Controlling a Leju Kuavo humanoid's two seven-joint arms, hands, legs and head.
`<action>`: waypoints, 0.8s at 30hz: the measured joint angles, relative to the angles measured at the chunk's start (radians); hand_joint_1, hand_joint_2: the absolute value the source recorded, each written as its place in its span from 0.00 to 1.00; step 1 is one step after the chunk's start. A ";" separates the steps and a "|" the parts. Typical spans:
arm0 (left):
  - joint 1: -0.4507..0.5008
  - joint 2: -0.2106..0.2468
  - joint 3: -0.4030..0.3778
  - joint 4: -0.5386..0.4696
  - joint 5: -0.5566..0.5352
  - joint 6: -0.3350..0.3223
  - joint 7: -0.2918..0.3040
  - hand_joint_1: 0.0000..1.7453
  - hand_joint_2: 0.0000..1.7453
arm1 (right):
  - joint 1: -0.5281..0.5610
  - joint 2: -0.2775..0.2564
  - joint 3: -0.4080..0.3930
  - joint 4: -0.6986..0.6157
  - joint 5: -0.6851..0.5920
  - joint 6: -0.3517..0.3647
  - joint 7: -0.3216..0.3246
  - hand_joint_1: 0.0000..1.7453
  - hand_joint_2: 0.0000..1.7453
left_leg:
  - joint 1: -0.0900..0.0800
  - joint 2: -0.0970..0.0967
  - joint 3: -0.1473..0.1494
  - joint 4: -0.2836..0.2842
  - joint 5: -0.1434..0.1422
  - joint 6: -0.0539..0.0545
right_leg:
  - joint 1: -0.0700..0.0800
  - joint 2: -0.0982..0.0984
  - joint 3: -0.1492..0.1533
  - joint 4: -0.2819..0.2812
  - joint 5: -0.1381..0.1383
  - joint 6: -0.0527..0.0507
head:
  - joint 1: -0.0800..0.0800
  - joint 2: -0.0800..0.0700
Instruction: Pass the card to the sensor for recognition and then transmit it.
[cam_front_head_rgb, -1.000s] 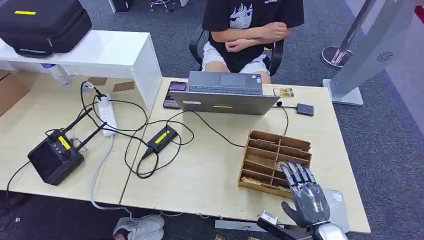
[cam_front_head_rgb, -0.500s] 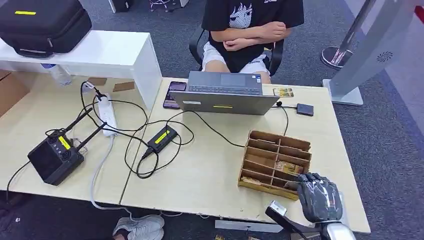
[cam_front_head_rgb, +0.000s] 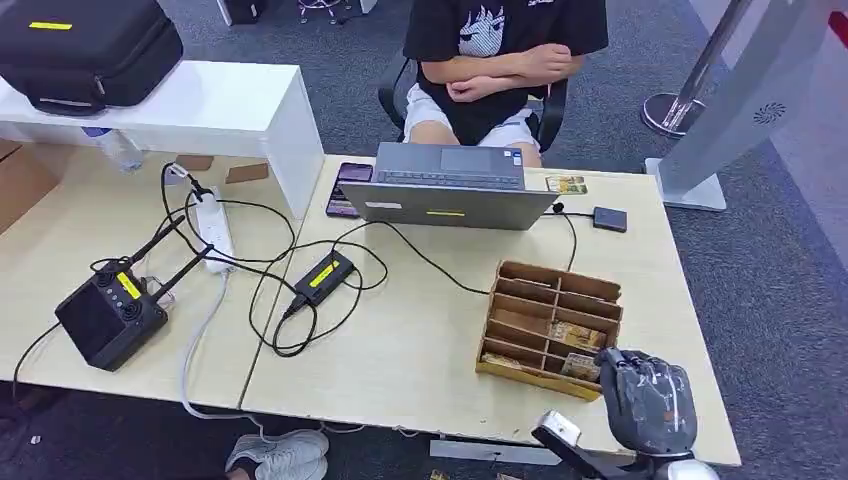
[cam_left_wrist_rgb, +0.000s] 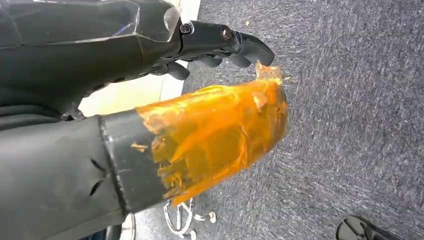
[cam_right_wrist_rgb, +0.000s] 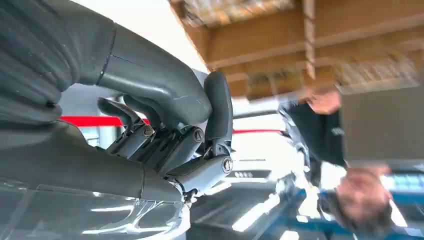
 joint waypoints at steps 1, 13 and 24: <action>0.000 0.000 0.000 0.000 0.000 0.000 -0.001 0.00 0.00 | 0.001 0.002 0.000 -0.012 -0.005 -0.013 -0.011 1.00 1.00 | 0.000 0.000 0.000 0.000 0.000 0.000 | 0.000 0.000 0.000 0.000 0.000 0.000 | 0.000 0.000; 0.000 0.000 0.000 0.000 -0.002 0.000 -0.007 0.00 0.00 | 0.002 0.017 0.000 -0.058 -0.067 -0.048 -0.074 0.00 1.00 | 0.000 0.000 0.000 0.000 0.000 0.000 | 0.000 0.000 0.000 0.000 0.000 0.000 | 0.000 0.000; -0.001 0.000 0.000 0.000 -0.015 -0.002 -0.009 0.00 0.00 | -0.035 0.017 0.031 -0.011 -0.163 0.092 -0.169 0.00 1.00 | 0.000 0.000 0.000 0.000 0.000 0.000 | 0.000 0.000 0.000 0.000 0.000 0.000 | 0.000 0.000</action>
